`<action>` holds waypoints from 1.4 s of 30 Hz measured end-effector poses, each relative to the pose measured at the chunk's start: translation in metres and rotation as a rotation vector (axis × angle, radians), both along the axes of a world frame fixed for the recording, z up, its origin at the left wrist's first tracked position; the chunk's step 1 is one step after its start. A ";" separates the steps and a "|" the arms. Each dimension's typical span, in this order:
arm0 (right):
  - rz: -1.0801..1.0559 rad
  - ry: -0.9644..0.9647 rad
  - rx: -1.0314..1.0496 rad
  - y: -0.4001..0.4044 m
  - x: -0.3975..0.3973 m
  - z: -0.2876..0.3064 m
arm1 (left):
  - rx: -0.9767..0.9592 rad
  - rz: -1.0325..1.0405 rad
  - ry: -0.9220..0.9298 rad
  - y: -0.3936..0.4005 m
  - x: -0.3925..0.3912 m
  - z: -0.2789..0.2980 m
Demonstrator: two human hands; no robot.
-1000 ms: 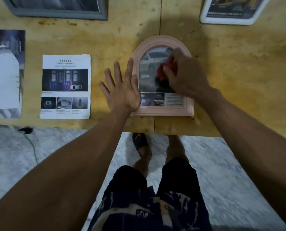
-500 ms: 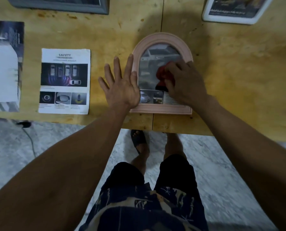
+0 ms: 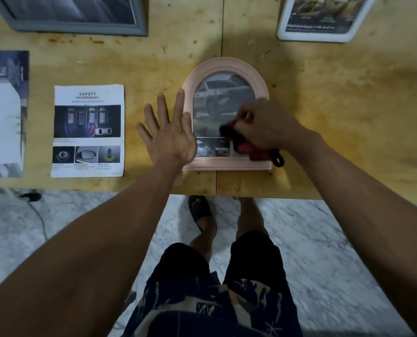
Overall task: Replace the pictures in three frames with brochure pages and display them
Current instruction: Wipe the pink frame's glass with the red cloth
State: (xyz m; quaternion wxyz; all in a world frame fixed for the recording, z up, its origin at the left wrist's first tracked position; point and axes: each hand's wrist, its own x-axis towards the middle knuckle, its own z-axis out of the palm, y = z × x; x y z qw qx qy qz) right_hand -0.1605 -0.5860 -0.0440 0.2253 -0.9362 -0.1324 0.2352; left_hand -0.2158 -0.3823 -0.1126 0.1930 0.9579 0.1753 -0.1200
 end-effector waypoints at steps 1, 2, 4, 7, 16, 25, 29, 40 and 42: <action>-0.128 -0.098 0.035 0.002 0.010 0.001 | 0.003 -0.002 -0.001 0.000 0.000 0.000; -0.234 -0.210 0.041 0.005 0.021 0.001 | 0.006 -0.002 -0.002 0.001 0.000 0.000; -0.309 -0.335 -0.004 0.014 0.036 -0.002 | 0.007 -0.005 0.001 0.001 0.001 0.000; -0.198 -0.246 -0.104 0.028 0.033 -0.022 | -0.002 -0.018 0.004 0.002 0.001 0.002; -0.056 -0.345 -0.101 0.078 0.022 -0.034 | 0.020 -0.021 -0.033 0.003 0.001 -0.001; 0.142 -0.333 -0.242 0.055 -0.020 -0.040 | 0.003 -0.027 -0.010 0.002 0.001 0.001; -0.031 -0.355 -0.379 0.028 -0.027 -0.038 | -0.014 -0.029 -0.004 0.003 0.000 0.002; 0.007 -0.145 -0.111 0.087 -0.066 -0.037 | -0.101 -0.062 0.159 0.014 0.012 0.000; -0.040 -0.166 -0.120 0.078 -0.078 -0.029 | -0.085 -0.058 0.149 0.013 0.010 0.000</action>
